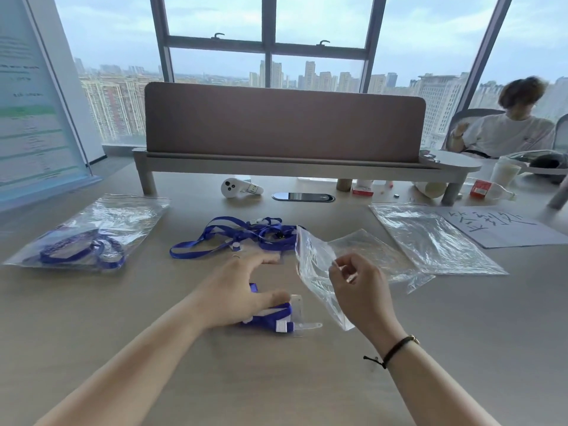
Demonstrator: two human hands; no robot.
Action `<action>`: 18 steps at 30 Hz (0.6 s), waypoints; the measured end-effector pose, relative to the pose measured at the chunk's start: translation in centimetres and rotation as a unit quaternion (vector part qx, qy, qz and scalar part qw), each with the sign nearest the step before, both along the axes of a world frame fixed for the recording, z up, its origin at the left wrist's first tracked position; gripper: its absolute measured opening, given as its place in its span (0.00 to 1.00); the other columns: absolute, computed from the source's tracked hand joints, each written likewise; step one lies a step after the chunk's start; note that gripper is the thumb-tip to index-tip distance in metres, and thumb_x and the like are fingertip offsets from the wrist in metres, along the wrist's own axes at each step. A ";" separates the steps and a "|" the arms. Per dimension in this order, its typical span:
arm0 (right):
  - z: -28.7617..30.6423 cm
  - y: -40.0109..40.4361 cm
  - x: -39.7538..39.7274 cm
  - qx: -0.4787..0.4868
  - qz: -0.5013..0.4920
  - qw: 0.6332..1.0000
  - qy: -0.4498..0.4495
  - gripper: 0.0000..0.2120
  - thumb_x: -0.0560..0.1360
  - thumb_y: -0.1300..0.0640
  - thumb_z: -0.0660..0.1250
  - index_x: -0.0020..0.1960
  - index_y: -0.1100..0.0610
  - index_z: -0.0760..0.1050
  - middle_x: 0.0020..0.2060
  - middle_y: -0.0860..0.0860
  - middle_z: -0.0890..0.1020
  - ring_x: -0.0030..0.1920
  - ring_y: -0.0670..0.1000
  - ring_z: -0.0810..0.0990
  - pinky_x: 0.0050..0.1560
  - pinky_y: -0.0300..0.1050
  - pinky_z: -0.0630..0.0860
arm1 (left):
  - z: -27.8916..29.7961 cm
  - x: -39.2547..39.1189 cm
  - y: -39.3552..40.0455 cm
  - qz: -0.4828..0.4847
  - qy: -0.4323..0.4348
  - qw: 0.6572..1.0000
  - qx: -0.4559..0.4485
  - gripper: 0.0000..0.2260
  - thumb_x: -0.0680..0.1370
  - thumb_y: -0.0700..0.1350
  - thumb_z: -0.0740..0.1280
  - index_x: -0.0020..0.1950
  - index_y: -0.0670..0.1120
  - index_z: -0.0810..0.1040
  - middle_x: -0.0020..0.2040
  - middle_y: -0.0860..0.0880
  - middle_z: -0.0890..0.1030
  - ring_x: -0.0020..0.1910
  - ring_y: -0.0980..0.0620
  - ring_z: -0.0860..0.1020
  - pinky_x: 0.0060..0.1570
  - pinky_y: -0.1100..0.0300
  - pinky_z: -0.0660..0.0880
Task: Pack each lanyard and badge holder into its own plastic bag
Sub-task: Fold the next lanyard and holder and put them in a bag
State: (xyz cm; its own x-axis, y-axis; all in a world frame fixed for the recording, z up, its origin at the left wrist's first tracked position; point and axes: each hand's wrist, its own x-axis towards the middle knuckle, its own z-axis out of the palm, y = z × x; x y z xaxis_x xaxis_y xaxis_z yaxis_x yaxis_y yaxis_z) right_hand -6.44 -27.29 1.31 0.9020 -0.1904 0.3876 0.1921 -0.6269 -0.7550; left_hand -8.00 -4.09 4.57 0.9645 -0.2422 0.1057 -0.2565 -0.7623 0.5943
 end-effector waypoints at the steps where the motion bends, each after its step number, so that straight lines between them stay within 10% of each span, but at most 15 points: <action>1: -0.3 0.0 0.1 0.000 -0.003 1.000 0.015 0.03 0.74 0.56 0.69 0.41 0.50 0.78 0.34 0.46 0.80 0.36 0.46 0.77 0.35 0.41 0.69 | 0.0 -0.4 1.0 -0.007 0.035 0.999 0.021 0.37 0.65 0.71 0.73 0.71 0.67 0.65 0.65 0.66 0.66 0.69 0.63 0.65 0.66 0.63 0.64; 7: -1.5 0.5 0.8 0.024 -0.019 0.998 0.061 0.03 0.74 0.55 0.69 0.42 0.50 0.78 0.36 0.45 0.80 0.39 0.49 0.79 0.35 0.39 0.69 | -2.7 -1.7 2.8 -0.020 0.088 0.991 0.103 0.63 0.56 0.74 0.75 0.79 0.64 0.37 0.74 0.60 0.61 0.76 0.56 0.57 0.75 0.55 0.60; 18: -2.4 0.3 0.3 -0.004 -0.013 0.998 0.065 0.01 0.73 0.55 0.69 0.42 0.51 0.78 0.33 0.46 0.80 0.33 0.43 0.76 0.31 0.31 0.65 | -5.0 -1.0 1.1 -0.080 -0.042 0.994 0.069 0.30 0.71 0.68 0.68 0.70 0.59 0.70 0.59 0.61 0.76 0.58 0.62 0.74 0.61 0.60 0.72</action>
State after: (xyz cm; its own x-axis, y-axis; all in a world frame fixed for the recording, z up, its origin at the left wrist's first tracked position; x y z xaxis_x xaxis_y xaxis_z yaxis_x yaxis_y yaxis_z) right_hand -6.10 -27.03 -1.14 0.9391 -0.2129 0.2697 0.0764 -0.6359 -0.7679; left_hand -9.04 -2.97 -0.41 0.9017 -0.4092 0.1398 -0.4252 -0.7805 0.4582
